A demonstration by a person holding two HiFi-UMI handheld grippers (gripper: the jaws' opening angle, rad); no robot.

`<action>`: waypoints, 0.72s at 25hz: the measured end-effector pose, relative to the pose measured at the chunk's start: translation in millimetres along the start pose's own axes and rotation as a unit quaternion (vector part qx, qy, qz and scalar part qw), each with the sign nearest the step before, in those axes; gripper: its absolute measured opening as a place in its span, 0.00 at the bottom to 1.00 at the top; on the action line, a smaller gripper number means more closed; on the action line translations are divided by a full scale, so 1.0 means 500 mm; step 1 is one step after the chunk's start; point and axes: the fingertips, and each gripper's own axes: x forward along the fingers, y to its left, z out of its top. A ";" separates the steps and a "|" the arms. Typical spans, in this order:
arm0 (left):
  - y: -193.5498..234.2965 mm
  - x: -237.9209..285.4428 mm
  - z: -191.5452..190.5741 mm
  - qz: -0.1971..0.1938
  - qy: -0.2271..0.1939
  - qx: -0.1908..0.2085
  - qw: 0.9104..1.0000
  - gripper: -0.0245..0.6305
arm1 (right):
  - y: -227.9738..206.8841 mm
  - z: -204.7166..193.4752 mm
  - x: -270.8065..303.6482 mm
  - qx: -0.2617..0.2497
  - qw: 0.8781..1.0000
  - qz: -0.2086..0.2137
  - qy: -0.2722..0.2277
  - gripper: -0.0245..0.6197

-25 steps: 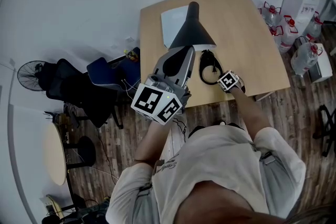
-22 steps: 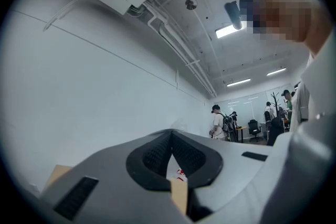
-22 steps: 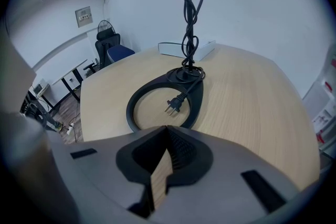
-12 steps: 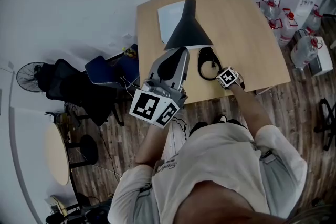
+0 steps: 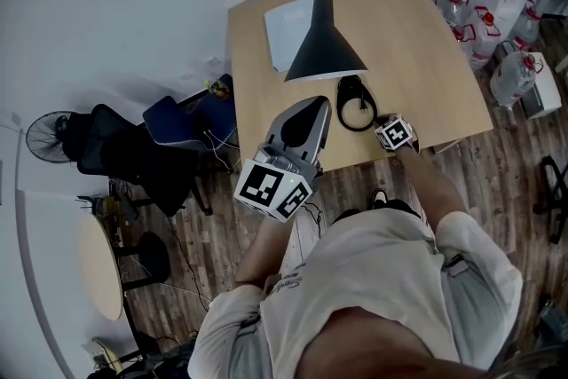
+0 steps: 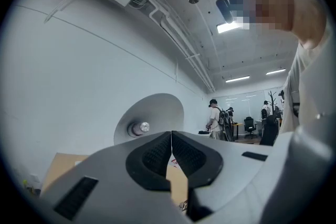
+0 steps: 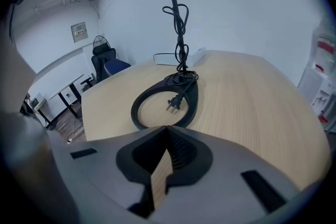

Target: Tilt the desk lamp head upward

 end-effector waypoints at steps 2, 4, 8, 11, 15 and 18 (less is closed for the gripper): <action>0.006 -0.020 -0.017 -0.002 0.006 -0.008 1.000 0.06 | 0.019 -0.011 -0.017 -0.001 1.000 -0.001 -0.005 0.03; 0.013 -0.041 -0.035 -0.002 0.017 -0.015 1.000 0.06 | 0.044 -0.018 -0.041 0.014 1.000 0.003 -0.013 0.03; 0.021 -0.086 -0.084 -0.009 0.051 -0.024 0.998 0.06 | 0.092 -0.012 -0.105 0.060 0.997 0.006 -0.042 0.03; 0.025 -0.110 -0.132 -0.019 0.075 -0.037 0.996 0.06 | 0.114 0.030 -0.155 0.058 0.995 -0.004 -0.080 0.03; 0.015 -0.137 -0.202 -0.040 0.101 -0.054 0.993 0.06 | 0.152 0.090 -0.234 0.039 0.989 -0.018 -0.139 0.03; 0.004 -0.143 -0.241 -0.052 0.110 -0.075 0.990 0.06 | 0.178 0.122 -0.302 0.016 0.985 -0.034 -0.170 0.03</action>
